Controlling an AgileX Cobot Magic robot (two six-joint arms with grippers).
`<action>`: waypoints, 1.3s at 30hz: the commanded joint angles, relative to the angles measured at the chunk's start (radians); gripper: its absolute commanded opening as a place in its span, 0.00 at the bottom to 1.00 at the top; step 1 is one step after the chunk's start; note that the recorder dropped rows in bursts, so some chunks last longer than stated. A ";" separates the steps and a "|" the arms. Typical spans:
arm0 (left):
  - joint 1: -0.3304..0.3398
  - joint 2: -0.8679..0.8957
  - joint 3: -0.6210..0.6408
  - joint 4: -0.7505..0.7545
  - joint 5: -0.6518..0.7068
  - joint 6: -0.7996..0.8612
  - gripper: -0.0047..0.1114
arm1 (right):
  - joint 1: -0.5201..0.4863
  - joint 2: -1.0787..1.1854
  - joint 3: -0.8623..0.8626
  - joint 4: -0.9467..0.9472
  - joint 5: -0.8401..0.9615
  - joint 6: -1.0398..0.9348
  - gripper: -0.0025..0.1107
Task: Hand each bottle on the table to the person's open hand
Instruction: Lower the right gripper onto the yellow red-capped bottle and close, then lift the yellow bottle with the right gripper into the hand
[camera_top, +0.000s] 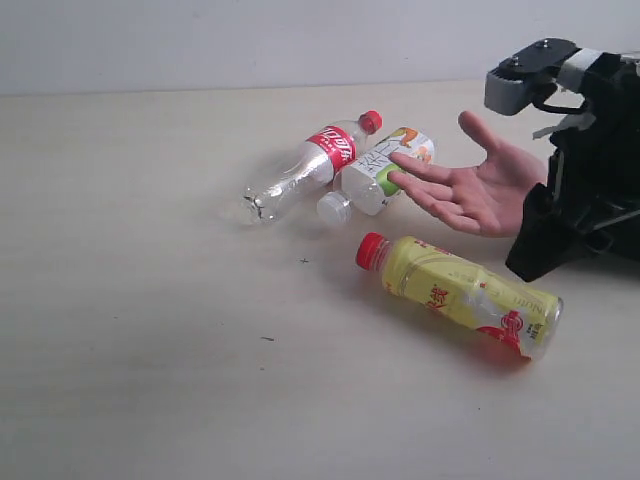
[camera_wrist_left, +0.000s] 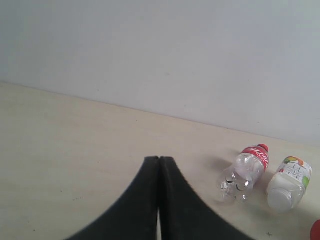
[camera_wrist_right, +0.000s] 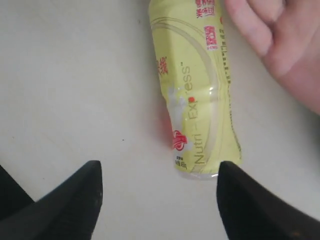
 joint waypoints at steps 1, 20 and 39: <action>-0.006 -0.006 0.000 -0.006 -0.003 0.004 0.04 | 0.017 0.019 -0.013 -0.030 0.001 -0.096 0.58; -0.006 -0.006 0.000 -0.006 -0.003 0.004 0.04 | 0.199 0.196 -0.013 -0.254 -0.106 0.069 0.65; -0.006 -0.006 0.000 -0.006 -0.003 0.004 0.04 | 0.199 0.375 -0.013 -0.284 -0.265 0.087 0.69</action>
